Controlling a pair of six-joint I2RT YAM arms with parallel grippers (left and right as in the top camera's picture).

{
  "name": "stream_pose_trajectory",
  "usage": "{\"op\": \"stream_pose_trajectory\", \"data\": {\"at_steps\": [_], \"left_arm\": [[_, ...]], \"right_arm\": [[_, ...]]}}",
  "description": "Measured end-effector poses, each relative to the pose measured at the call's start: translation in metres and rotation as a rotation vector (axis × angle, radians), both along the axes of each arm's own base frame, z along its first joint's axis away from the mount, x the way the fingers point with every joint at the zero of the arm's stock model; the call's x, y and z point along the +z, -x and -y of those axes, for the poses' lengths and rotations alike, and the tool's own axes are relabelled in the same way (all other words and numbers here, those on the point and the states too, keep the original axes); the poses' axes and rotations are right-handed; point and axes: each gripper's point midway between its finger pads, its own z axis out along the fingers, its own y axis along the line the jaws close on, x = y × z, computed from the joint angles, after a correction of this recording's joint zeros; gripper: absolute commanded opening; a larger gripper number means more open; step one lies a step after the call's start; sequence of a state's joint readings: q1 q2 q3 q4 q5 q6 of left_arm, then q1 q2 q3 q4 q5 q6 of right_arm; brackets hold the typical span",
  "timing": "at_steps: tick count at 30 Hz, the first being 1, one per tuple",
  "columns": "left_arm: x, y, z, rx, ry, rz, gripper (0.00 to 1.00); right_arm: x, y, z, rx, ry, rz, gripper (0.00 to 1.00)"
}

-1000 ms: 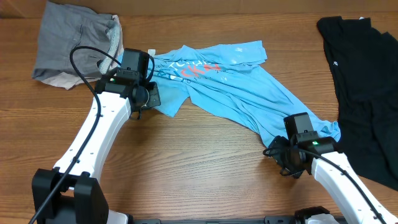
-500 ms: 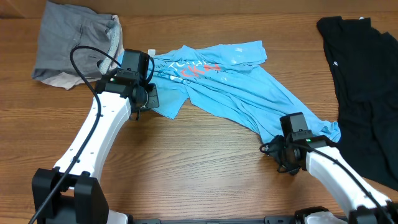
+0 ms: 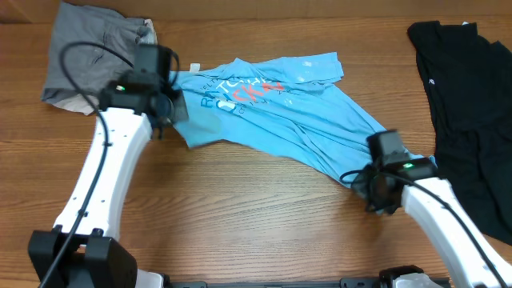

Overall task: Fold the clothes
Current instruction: 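Lift the T-shirt with both grippers and flip it over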

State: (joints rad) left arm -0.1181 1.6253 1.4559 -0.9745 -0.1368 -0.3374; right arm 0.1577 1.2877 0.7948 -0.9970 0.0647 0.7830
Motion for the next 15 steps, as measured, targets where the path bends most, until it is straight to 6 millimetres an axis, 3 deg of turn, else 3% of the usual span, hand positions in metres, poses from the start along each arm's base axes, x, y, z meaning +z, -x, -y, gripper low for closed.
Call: {"op": "stream_pose_trajectory", "data": {"at_steps": [3, 7, 11, 15], "left_arm": [[0.039, -0.009, -0.018, 0.031, -0.009, 0.055, 0.04], [0.093, -0.025, -0.034, 0.060, -0.014, 0.185, 0.04], [0.133, -0.033, -0.043, 0.062, -0.029, 0.281, 0.04], [0.168, -0.037, -0.044, 0.040, -0.046, 0.364, 0.04]], "right_arm": [[0.074, -0.027, 0.012, 0.029, 0.032, 0.165, 0.04], [0.145, -0.040, 0.032, 0.036, 0.082, 0.332, 0.04], [0.189, -0.042, 0.061, 0.013, 0.144, 0.417, 0.04], [0.212, -0.042, 0.085, -0.016, 0.196, 0.457, 0.04]]}}
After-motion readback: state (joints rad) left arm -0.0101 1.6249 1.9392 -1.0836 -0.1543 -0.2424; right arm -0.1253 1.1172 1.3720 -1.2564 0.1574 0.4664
